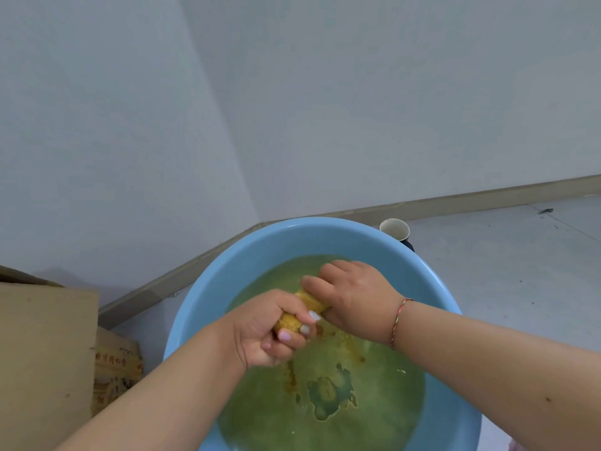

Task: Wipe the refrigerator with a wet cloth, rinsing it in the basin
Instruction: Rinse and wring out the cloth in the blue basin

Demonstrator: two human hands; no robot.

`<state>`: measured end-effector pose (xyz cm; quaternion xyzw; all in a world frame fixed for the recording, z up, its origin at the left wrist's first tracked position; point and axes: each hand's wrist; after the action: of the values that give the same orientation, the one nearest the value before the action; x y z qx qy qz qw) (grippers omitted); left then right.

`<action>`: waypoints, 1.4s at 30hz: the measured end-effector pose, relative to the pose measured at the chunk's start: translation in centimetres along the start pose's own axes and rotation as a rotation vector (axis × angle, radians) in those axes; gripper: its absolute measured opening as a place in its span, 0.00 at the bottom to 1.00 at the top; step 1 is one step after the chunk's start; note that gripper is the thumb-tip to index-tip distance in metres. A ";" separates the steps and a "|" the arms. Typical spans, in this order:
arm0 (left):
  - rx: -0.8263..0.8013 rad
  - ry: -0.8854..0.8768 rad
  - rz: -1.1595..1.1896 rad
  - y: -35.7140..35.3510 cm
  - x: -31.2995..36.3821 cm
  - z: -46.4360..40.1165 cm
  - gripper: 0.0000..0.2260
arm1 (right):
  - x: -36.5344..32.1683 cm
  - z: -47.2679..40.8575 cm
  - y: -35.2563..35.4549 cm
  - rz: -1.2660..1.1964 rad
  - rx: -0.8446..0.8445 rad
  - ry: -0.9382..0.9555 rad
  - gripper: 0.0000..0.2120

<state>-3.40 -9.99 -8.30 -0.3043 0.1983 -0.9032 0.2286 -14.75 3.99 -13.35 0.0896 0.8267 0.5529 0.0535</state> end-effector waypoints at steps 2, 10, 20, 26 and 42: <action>0.059 -0.086 0.042 -0.2 0.2 0.4 0.09 | -0.6 -0.4 1.0 -0.129 -0.201 -0.229 0.17; 0.632 -0.767 -0.937 1.1 0.9 1.4 0.39 | 0.8 -1.6 3.1 -1.484 -0.715 -0.954 0.13; 0.712 -0.792 -1.973 0.7 -0.4 -0.4 0.13 | -1.1 -2.5 4.4 -0.986 -1.018 -0.619 0.13; 0.782 -0.508 -1.613 -0.4 -1.6 -1.7 0.08 | -2.1 -1.9 2.0 -0.027 -0.563 -0.220 0.06; 0.197 -0.082 -0.066 1.1 1.8 0.6 0.06 | -0.8 -1.0 2.1 -0.313 -0.372 -0.318 0.17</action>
<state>-3.97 -11.95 -7.57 -0.3236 0.0889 -0.9121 0.2355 -13.93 3.66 -11.05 0.0351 0.6961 0.6591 0.2824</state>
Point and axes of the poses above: each hand's wrist, its own z-axis away from the middle knuckle, its own y-axis out of the back of the hand, x = y × z, and after that the axes turned 3 degrees about z, right-handed
